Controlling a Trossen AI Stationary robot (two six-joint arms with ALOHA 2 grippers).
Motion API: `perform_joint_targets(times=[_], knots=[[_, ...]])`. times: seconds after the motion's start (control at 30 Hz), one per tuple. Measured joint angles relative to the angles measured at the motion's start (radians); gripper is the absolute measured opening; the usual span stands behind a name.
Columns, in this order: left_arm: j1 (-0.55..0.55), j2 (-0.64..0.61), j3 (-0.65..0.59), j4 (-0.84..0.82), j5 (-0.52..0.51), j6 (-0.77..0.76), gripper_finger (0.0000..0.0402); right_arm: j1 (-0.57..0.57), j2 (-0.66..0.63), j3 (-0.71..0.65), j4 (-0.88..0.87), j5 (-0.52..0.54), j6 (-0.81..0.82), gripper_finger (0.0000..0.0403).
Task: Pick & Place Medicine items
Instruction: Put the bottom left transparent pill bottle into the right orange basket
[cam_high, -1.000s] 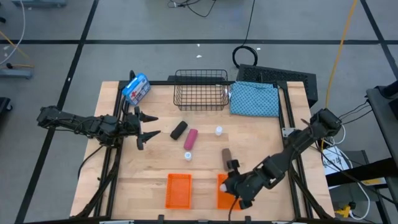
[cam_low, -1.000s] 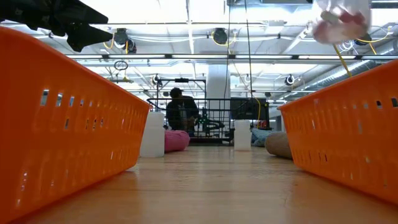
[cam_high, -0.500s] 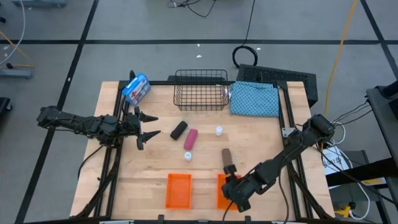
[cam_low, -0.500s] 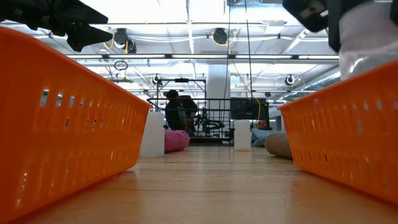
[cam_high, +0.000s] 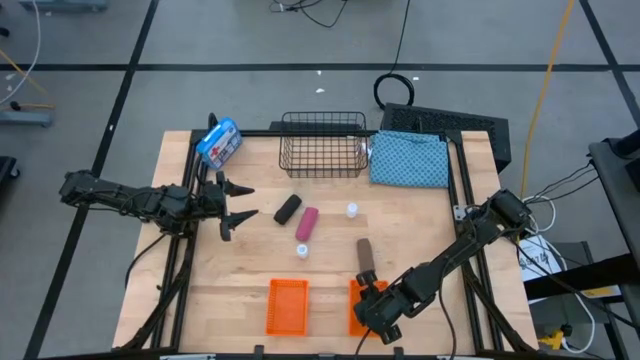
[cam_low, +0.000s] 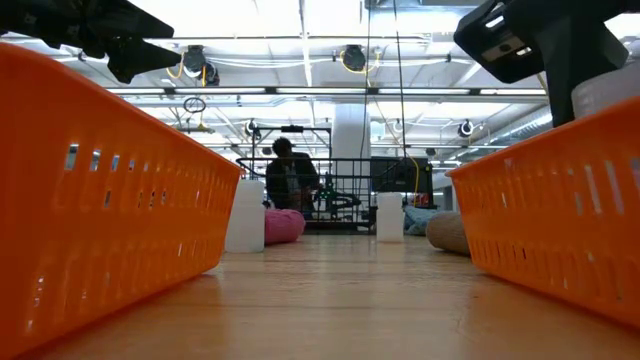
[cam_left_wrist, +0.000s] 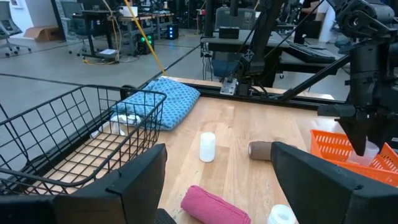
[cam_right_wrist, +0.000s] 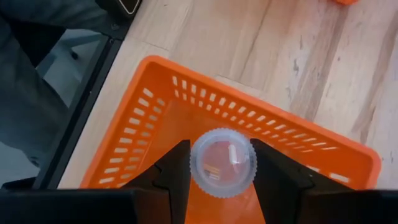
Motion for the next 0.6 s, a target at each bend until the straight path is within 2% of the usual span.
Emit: perform_joint_targets(times=[0.23, 0.6], knots=[[0.0, 0.0, 0.0, 0.0, 0.0, 0.0, 0.0299, 0.0, 0.0, -0.001, 0.001, 0.0, -0.036, 0.0134], [0.0, 0.0, 0.0, 0.0, 0.0, 0.0, 0.0299, 0.0, -0.001, -0.096, 0.143, -0.026, -0.055, 0.0135]])
